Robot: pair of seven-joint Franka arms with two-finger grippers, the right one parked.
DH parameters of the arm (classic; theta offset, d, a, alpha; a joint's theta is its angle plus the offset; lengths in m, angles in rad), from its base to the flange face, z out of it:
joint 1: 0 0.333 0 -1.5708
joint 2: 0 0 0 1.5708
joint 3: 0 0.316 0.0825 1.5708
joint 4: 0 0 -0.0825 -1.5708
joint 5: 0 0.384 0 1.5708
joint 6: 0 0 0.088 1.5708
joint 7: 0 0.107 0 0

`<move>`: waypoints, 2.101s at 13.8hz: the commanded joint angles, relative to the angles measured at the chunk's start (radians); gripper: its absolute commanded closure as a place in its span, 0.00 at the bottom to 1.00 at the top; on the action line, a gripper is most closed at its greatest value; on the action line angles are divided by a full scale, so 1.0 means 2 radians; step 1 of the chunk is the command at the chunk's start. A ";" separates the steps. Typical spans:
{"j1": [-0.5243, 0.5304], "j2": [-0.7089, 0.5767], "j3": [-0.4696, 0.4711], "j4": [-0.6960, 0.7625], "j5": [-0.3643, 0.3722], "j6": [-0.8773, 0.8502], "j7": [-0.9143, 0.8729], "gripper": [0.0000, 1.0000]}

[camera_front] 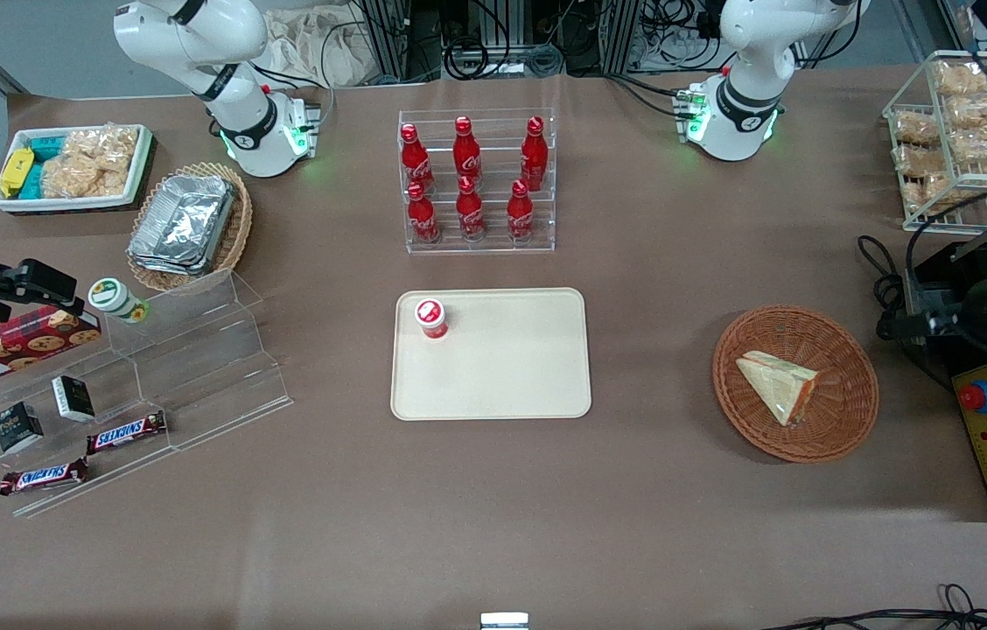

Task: Place sandwich from basket to tray
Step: 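Move the left gripper over the wicker basket toward the wrapped sandwich, then lower the left gripper and grasp the wrapped sandwich in the basket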

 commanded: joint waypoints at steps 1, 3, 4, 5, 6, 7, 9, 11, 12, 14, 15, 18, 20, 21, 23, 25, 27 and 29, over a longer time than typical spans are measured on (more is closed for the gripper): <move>-0.002 0.012 -0.005 -0.031 -0.005 0.059 -0.048 0.00; -0.007 0.009 -0.008 -0.071 -0.006 0.111 -0.070 0.00; -0.009 0.011 -0.008 -0.083 -0.008 0.129 -0.078 0.00; -0.011 0.012 -0.008 -0.100 -0.008 0.155 -0.082 0.00; -0.012 0.011 -0.010 -0.121 -0.014 0.186 -0.083 0.00; -0.015 0.012 -0.015 -0.138 -0.015 0.216 -0.084 0.00; -0.018 0.019 -0.015 -0.156 -0.015 0.253 -0.085 0.00; -0.018 0.030 -0.016 -0.159 -0.014 0.271 -0.085 0.00; -0.018 0.037 -0.016 -0.159 -0.011 0.278 -0.084 0.00; -0.018 0.051 -0.016 -0.161 -0.011 0.301 -0.082 0.00; -0.018 0.055 -0.016 -0.167 -0.011 0.316 -0.082 0.00; -0.017 0.061 -0.016 -0.200 -0.011 0.377 -0.078 0.00; -0.017 0.062 -0.016 -0.206 -0.011 0.383 -0.079 0.00; -0.017 0.062 -0.016 -0.207 -0.011 0.383 -0.079 0.01; -0.016 0.061 -0.016 -0.210 -0.011 0.383 -0.078 0.20; -0.016 0.061 -0.016 -0.210 -0.011 0.380 -0.077 0.57; -0.017 0.061 -0.016 -0.210 -0.011 0.377 -0.076 0.76; -0.018 0.058 -0.016 -0.206 -0.009 0.376 -0.072 0.77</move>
